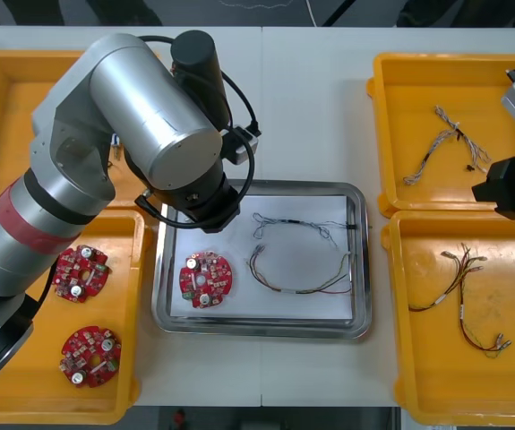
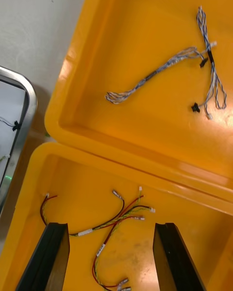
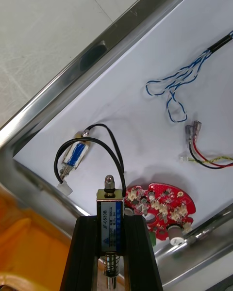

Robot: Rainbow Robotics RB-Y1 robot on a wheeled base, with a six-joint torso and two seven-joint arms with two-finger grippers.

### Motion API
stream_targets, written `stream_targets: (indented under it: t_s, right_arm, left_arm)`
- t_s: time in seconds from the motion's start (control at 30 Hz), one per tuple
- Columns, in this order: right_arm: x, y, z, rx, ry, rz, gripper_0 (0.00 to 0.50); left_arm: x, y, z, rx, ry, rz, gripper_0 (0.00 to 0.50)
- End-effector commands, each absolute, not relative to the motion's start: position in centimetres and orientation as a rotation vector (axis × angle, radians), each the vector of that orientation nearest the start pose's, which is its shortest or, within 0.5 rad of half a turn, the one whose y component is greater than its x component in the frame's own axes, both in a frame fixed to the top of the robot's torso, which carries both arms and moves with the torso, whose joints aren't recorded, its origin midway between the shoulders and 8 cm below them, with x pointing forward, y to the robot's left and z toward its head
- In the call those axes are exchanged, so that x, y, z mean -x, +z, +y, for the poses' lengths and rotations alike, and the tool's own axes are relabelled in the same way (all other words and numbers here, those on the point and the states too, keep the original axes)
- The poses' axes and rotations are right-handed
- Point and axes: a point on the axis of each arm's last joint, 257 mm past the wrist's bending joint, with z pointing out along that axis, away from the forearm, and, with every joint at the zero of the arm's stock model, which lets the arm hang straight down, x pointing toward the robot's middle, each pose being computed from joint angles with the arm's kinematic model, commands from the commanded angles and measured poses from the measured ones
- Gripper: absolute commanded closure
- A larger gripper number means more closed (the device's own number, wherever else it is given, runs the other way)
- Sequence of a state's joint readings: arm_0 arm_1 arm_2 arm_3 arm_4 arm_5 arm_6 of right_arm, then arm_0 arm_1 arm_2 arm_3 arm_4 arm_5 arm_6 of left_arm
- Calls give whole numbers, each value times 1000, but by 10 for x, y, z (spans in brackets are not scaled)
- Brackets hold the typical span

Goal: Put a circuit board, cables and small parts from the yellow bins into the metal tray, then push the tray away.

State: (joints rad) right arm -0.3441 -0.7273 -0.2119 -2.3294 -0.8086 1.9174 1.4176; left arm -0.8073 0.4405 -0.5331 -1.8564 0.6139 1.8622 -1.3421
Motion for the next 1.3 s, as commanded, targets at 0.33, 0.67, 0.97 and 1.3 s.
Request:
stream_targets:
  t_s: [0.33, 0.67, 0.97, 1.3]
  right_arm:
    - [-380, -118, -349, 102, -81, 2528, 0]
    - [-367, -135, -377, -10, -74, 2591, 0]
    - [-360, -150, -394, -85, -77, 2641, 0]
    - [-360, -155, -401, -129, -63, 2658, 0]
  left_arm:
    - [-471, -222, 49, -928, 60, 2533, 500]
    - [-470, -237, 50, -920, 76, 2550, 500]
    - [-473, -237, 48, -898, 70, 2542, 162]
    - [-477, -233, 50, -871, 81, 2536, 0]
